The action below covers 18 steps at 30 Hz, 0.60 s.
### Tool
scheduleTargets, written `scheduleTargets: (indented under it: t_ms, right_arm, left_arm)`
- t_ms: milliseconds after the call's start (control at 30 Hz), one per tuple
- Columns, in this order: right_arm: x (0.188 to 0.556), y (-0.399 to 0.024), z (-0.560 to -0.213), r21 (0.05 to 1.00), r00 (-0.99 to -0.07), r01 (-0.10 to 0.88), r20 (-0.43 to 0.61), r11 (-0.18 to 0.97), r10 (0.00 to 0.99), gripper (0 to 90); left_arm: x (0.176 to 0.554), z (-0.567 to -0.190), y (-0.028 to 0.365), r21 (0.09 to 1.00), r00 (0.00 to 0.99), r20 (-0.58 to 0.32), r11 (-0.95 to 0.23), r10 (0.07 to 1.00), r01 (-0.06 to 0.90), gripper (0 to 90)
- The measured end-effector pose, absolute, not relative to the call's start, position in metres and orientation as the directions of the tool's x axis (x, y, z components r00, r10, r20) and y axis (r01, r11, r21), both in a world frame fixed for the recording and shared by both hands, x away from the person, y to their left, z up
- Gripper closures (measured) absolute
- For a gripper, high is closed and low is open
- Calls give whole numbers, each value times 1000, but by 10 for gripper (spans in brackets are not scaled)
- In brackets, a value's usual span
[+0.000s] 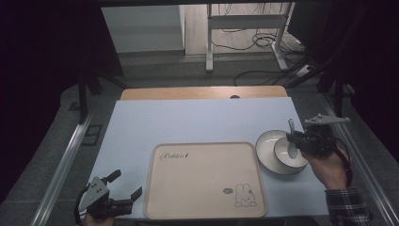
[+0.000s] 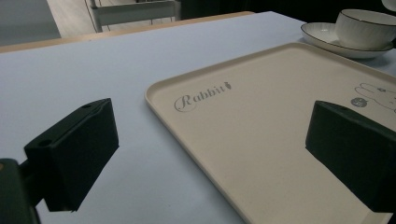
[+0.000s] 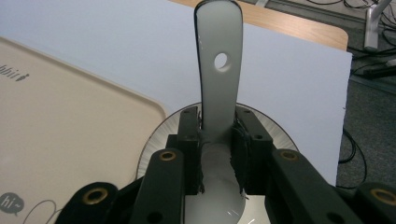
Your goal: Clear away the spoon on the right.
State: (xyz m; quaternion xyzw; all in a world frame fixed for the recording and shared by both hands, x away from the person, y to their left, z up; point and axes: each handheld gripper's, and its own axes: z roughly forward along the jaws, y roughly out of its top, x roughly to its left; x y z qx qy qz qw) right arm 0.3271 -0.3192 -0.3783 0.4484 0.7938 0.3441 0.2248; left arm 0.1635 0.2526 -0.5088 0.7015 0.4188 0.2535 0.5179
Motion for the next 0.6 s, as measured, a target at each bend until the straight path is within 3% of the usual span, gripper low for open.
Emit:
scheduleTargets:
  t_ms: [600]
  right_arm:
    - [302, -292, -361, 750, -586, 531, -12, 394, 811, 744]
  left_arm:
    - [164, -509, 253, 939, 522, -83, -109, 849, 326, 24]
